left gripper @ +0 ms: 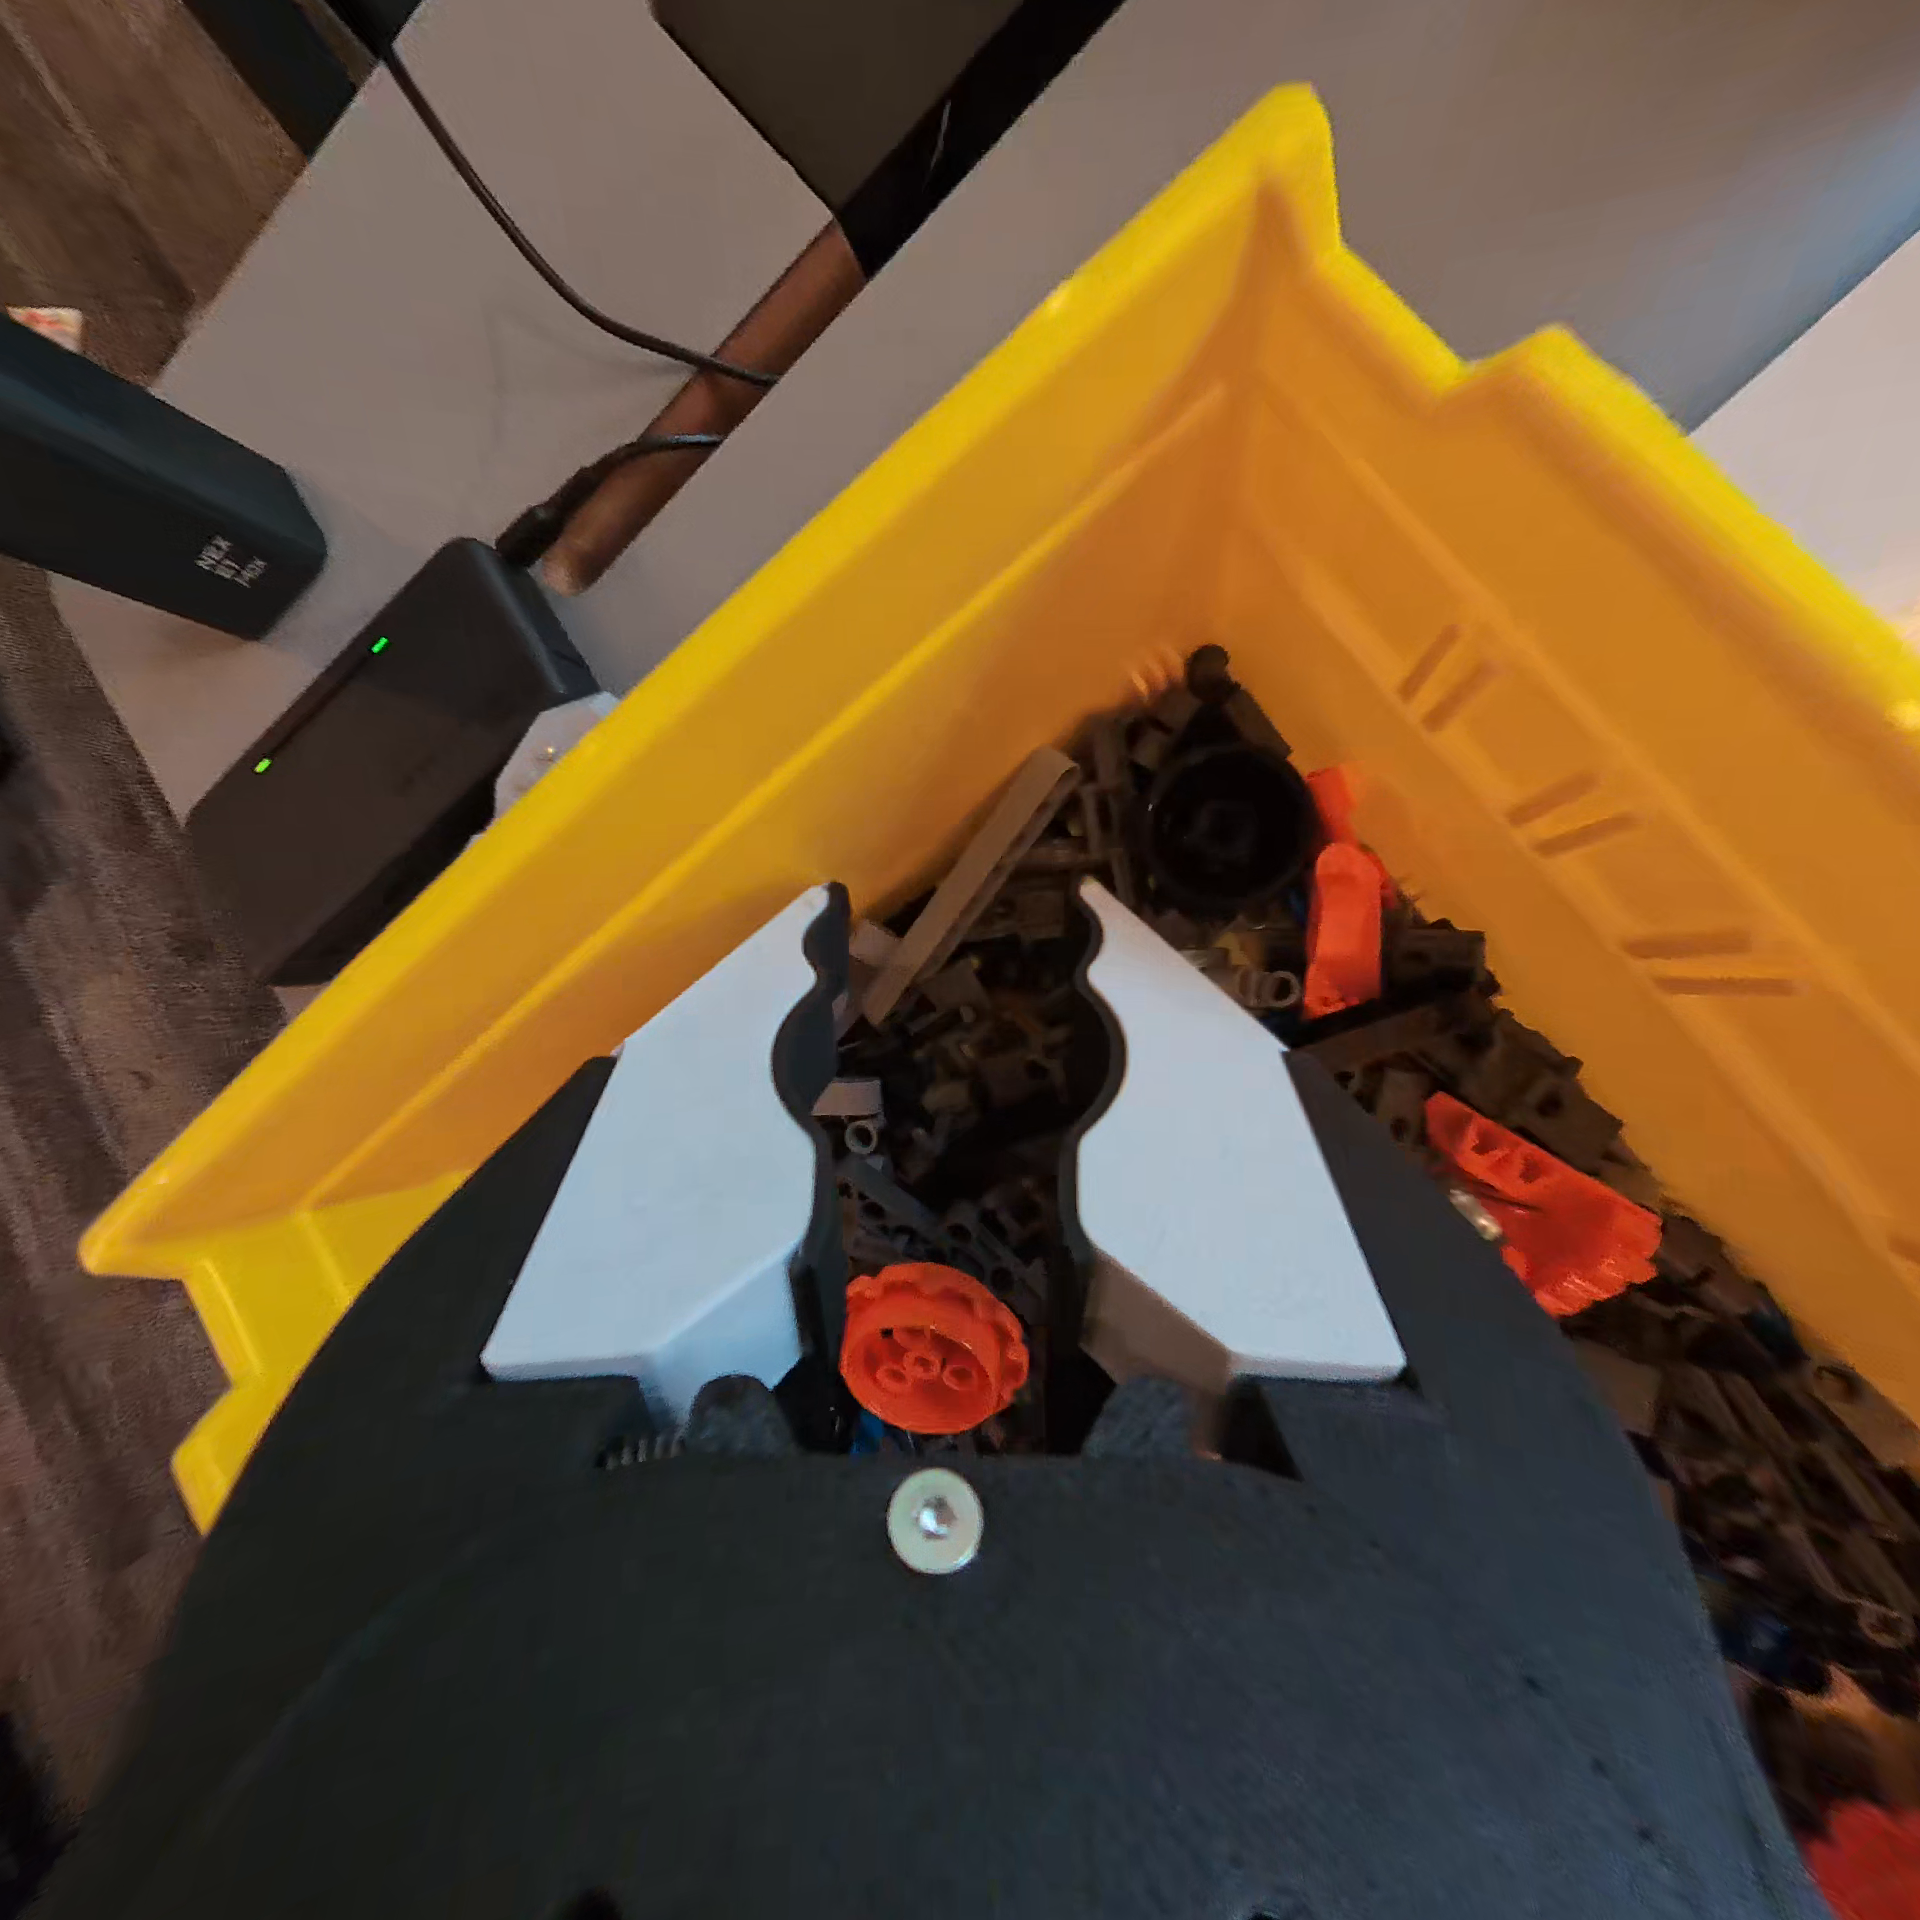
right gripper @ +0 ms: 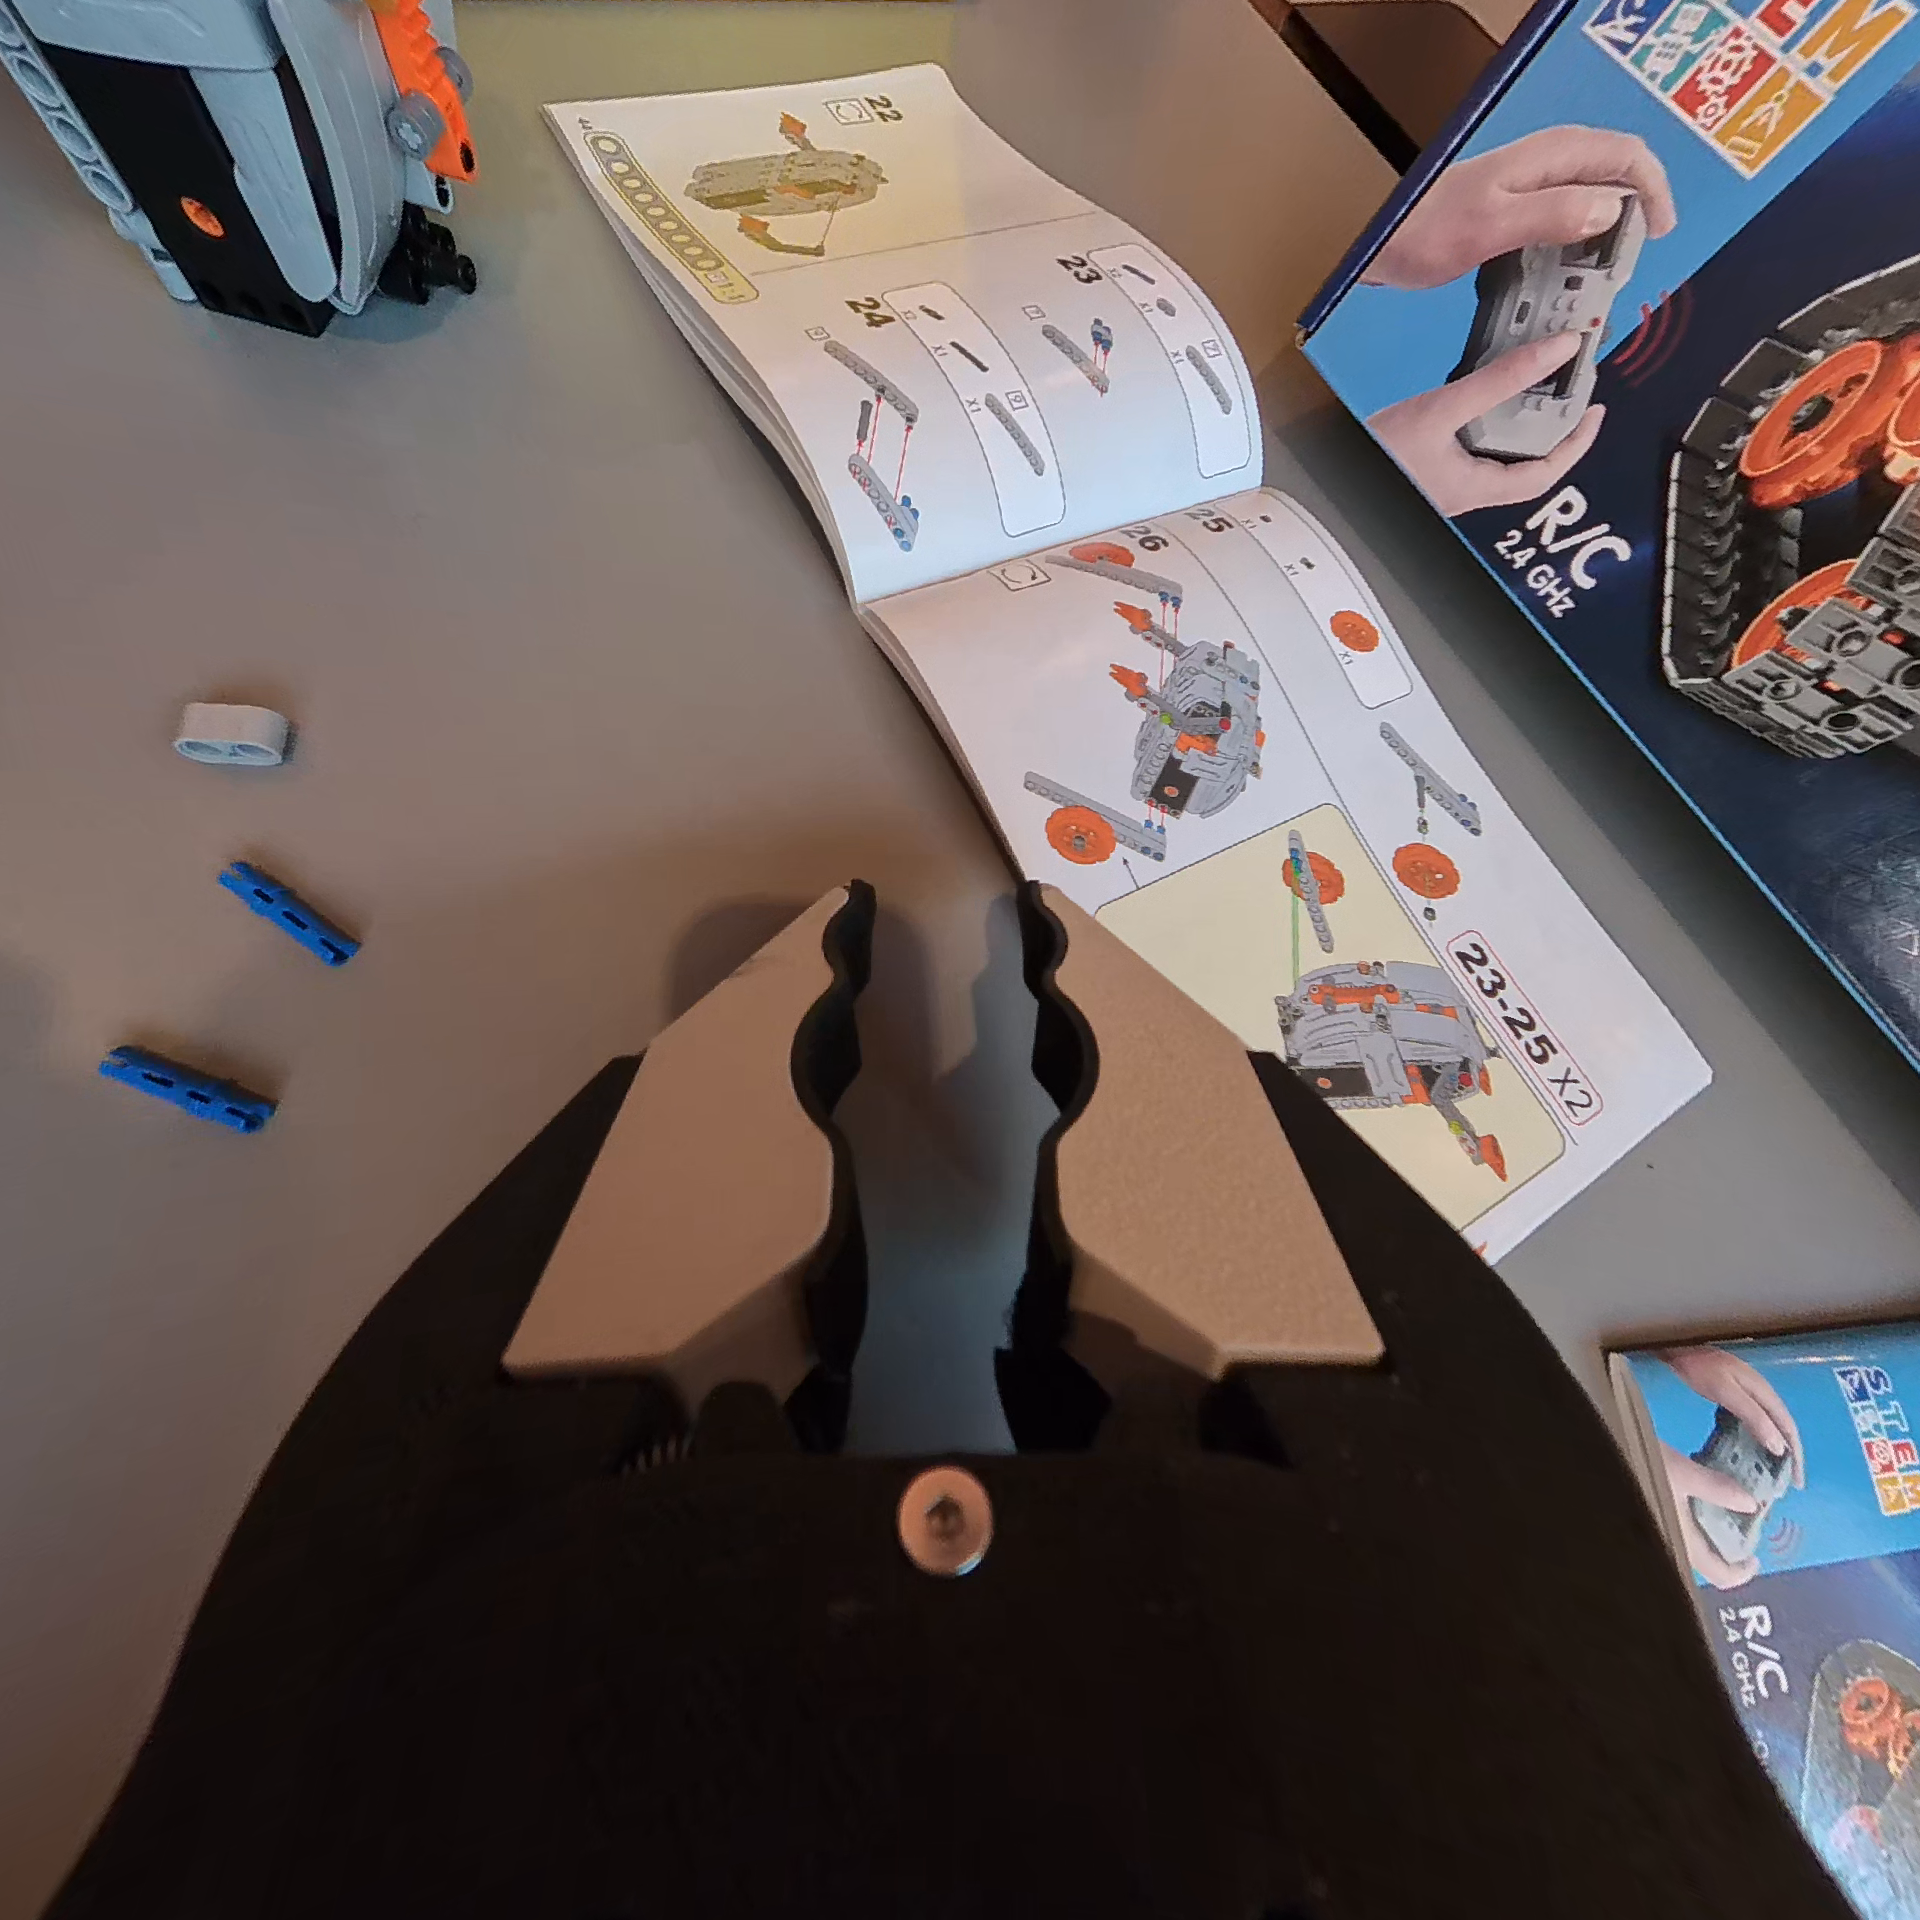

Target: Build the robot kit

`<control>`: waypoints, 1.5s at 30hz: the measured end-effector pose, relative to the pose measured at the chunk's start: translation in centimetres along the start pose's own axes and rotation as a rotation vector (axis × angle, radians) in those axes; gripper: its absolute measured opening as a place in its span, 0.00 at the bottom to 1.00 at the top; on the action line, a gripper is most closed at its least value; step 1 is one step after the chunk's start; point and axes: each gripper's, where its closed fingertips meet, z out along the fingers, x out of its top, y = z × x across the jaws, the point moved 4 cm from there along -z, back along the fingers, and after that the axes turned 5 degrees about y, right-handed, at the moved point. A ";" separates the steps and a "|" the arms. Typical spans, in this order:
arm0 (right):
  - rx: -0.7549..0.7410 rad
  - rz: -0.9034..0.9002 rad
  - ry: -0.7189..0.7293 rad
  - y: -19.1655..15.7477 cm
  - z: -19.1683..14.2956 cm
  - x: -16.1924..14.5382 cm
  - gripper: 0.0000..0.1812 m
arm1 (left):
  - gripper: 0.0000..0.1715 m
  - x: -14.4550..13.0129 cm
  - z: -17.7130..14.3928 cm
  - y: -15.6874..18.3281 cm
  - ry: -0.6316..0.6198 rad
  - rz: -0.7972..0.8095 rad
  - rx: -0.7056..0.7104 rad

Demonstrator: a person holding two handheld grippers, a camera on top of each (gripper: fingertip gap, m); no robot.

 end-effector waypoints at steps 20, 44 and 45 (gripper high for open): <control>0.010 -0.012 -0.016 -0.3 0.2 -0.2 0.15 | 0.06 -1.4 1.0 1.0 -0.069 0.188 0.064; 0.026 -0.056 -0.036 -1.0 0.0 -0.1 0.15 | 0.03 8.6 -24.3 6.8 1.030 -0.108 -1.181; 0.026 -0.061 -0.038 -1.1 0.1 -0.1 0.15 | 0.03 8.5 -24.7 7.2 1.036 -0.081 -1.195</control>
